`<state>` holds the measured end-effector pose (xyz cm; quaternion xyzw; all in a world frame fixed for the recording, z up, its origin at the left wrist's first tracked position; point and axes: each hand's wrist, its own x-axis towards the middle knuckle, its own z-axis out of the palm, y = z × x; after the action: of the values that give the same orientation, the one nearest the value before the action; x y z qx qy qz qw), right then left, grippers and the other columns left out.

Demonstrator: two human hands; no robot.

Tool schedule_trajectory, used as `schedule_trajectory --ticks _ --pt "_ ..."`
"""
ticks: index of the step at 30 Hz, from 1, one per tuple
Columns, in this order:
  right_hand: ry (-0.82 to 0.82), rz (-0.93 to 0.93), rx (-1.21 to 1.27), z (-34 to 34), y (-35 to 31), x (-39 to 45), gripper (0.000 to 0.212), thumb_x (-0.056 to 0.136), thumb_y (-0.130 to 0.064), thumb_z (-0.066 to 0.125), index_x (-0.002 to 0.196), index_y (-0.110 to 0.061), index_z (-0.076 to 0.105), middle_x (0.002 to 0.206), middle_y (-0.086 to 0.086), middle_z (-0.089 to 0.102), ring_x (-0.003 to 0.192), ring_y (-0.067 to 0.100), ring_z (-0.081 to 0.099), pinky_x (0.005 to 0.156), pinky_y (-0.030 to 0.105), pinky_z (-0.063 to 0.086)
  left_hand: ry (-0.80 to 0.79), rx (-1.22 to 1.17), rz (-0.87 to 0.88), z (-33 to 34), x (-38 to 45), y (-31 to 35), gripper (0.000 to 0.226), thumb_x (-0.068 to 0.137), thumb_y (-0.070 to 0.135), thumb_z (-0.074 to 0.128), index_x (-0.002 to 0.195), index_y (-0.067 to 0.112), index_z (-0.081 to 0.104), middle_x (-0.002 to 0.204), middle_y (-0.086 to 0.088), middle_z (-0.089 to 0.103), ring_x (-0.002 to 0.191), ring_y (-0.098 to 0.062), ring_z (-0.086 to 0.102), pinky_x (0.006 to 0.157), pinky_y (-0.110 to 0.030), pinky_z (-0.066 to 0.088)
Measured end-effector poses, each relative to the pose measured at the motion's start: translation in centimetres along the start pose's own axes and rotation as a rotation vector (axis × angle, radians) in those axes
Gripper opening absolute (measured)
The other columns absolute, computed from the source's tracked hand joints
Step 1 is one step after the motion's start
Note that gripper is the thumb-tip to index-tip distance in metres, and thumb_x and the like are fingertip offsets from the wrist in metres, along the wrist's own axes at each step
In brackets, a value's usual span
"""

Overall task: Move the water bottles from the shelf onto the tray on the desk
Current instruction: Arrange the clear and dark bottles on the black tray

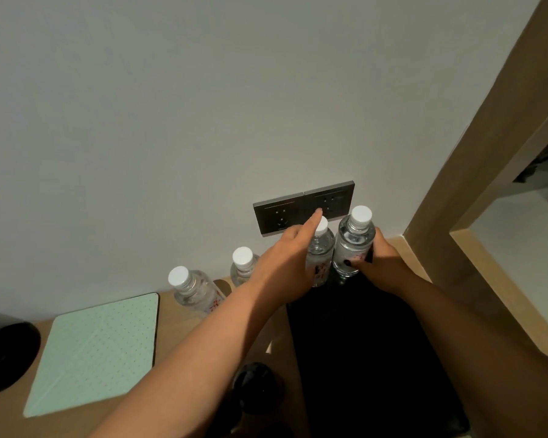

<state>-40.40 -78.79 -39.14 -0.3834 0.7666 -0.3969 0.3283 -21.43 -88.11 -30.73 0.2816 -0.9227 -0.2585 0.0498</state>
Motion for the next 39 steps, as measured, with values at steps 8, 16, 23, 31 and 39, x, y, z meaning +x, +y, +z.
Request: schedule_trajectory --ticks 8,16,23,31,39 --pt "-0.003 0.064 -0.044 0.3 -0.5 -1.1 0.074 0.082 -0.010 0.068 0.142 -0.020 0.025 0.138 0.004 0.047 0.121 0.016 0.045 0.101 0.030 0.032 0.146 -0.052 -0.127 -3.2 -3.3 0.1 0.067 0.089 0.020 0.057 0.146 0.035 0.025 0.149 0.006 0.037 0.132 -0.011 0.041 0.108 -0.036 0.039" --pt "0.146 0.262 -0.070 1.3 -1.1 -3.6 0.076 0.063 -0.017 0.083 0.125 -0.011 0.039 0.133 0.013 0.048 0.123 0.029 0.047 0.105 0.047 0.039 0.475 -0.159 -0.142 -6.2 -8.3 -1.0 0.050 0.090 0.022 0.059 0.136 0.034 0.044 0.132 0.015 0.049 0.119 -0.001 0.044 0.102 -0.023 0.037" --pt "0.185 0.348 -0.119 4.9 -4.6 -10.0 0.066 0.078 -0.015 0.071 0.135 -0.008 0.039 0.138 0.015 0.039 0.120 0.029 0.048 0.099 0.032 0.039 0.386 -0.224 -0.504 -5.1 -11.8 -8.3 0.048 0.089 0.018 0.060 0.135 0.021 0.046 0.135 -0.007 0.050 0.124 -0.026 0.047 0.100 -0.039 0.041" --pt "0.012 0.068 -0.148 9.3 -11.6 -14.6 0.052 0.083 -0.019 0.067 0.130 -0.019 0.045 0.132 0.000 0.041 0.109 0.011 0.048 0.092 0.023 0.041 0.452 -0.417 -0.483 -3.8 -13.9 -9.8 0.024 0.093 0.014 0.054 0.112 0.027 0.047 0.108 -0.002 0.060 0.102 -0.026 0.059 0.083 -0.038 0.052" --pt "-0.044 -0.142 -0.156 11.3 -16.0 -17.6 0.040 0.082 -0.021 0.067 0.118 -0.026 0.051 0.123 -0.005 0.048 0.105 0.005 0.051 0.087 0.016 0.043 0.676 -0.571 -0.412 -6.3 -19.1 -9.5 0.027 0.087 0.005 0.061 0.107 0.022 0.057 0.108 0.001 0.062 0.103 -0.018 0.057 0.068 -0.011 0.041"
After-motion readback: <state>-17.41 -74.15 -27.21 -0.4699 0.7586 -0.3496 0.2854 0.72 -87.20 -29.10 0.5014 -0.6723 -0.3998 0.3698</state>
